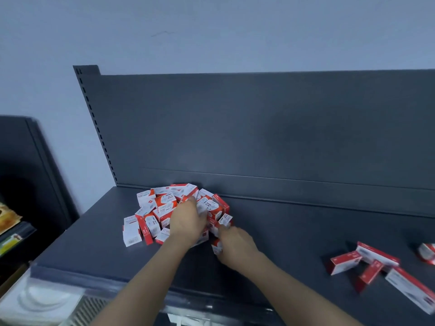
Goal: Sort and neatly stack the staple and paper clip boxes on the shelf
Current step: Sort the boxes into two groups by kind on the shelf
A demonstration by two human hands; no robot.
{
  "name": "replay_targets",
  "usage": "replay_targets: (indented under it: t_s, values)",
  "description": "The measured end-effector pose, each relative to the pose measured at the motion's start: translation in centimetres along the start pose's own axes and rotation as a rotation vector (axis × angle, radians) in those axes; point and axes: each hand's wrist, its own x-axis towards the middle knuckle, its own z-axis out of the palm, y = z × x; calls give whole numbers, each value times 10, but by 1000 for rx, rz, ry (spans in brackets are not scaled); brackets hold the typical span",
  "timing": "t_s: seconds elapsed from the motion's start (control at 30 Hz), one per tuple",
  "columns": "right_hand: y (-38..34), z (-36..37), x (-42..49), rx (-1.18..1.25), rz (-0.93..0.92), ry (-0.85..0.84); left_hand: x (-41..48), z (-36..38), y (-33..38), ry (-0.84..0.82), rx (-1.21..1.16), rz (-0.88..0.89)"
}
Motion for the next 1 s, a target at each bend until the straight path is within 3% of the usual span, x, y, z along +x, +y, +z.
replay_targets:
  t_s: [0.37,0.7,1.0]
  values:
    - [50,-52,-37,107,112,225,-17,-6,83,138,-241,232]
    - [228,-108,-137,90,335,375,-82,73,248,4,-402,359]
    - [378,-127,-219,54,472,388,-156,141,389,-105,-430,482]
